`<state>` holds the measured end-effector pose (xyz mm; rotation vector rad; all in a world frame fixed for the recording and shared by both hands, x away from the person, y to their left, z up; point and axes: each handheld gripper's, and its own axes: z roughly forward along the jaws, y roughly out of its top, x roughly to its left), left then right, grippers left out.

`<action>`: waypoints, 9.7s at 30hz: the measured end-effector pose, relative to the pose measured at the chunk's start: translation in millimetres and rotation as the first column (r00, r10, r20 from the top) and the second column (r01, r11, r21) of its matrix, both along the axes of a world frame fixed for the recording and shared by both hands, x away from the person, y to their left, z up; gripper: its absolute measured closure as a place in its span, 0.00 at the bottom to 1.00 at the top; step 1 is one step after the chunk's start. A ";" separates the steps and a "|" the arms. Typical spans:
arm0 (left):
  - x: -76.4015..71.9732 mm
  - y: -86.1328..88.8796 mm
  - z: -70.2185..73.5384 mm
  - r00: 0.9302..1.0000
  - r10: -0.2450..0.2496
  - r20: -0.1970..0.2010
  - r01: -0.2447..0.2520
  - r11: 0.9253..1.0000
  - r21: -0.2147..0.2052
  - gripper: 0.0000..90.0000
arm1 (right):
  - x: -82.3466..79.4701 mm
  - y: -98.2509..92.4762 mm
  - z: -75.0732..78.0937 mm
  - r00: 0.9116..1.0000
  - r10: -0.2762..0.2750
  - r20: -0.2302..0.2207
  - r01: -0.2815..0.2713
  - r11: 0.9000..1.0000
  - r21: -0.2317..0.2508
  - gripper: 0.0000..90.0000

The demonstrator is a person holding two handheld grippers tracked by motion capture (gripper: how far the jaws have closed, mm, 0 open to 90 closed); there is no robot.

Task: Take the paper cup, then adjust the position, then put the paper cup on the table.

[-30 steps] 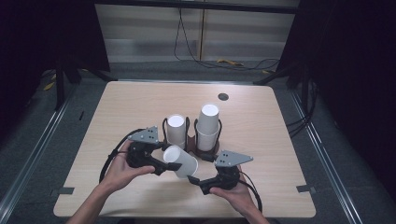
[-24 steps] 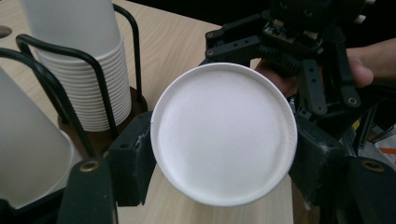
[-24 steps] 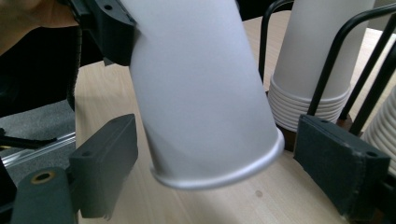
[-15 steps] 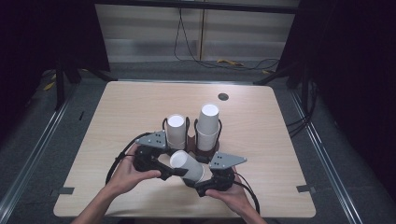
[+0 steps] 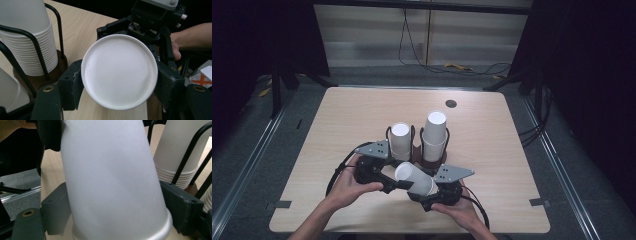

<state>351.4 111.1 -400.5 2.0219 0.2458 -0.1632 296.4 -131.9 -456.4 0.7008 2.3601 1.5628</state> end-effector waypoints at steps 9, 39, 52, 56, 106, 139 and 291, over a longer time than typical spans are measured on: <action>1.6 1.1 -2.3 1.000 -0.005 -0.015 0.004 1.000 -0.013 0.36 | -1.4 -2.0 2.6 1.000 -0.001 0.012 0.001 1.000 -0.018 0.21; 2.2 4.7 -6.0 0.997 0.043 0.064 -0.047 0.997 0.066 0.18 | 7.1 -10.3 5.8 0.997 -0.034 -0.068 0.028 0.996 -0.088 0.22; 3.5 3.8 -13.3 0.997 0.028 0.075 -0.034 0.996 0.079 0.19 | 7.7 -16.3 7.6 0.993 -0.059 -0.100 0.042 0.986 -0.160 0.22; 4.1 4.0 -13.8 0.995 0.019 0.097 -0.029 0.994 0.106 0.19 | 8.6 -15.7 8.3 0.992 -0.051 -0.113 0.028 0.981 -0.194 0.22; 2.9 -10.5 -32.6 0.989 -0.115 0.095 0.081 0.949 0.305 0.19 | 27.3 14.6 6.9 0.960 0.062 -0.273 -0.199 0.836 -0.511 0.23; 0.7 -26.6 -44.8 0.982 -0.173 0.076 0.132 0.915 0.381 0.29 | 25.3 28.8 9.6 0.956 0.117 -0.269 -0.249 0.809 -0.533 0.23; -6.1 5.9 -54.7 0.997 -0.058 0.045 0.062 0.993 -0.097 0.34 | 19.3 -20.5 17.5 0.977 0.148 -0.154 -0.127 0.982 0.137 0.21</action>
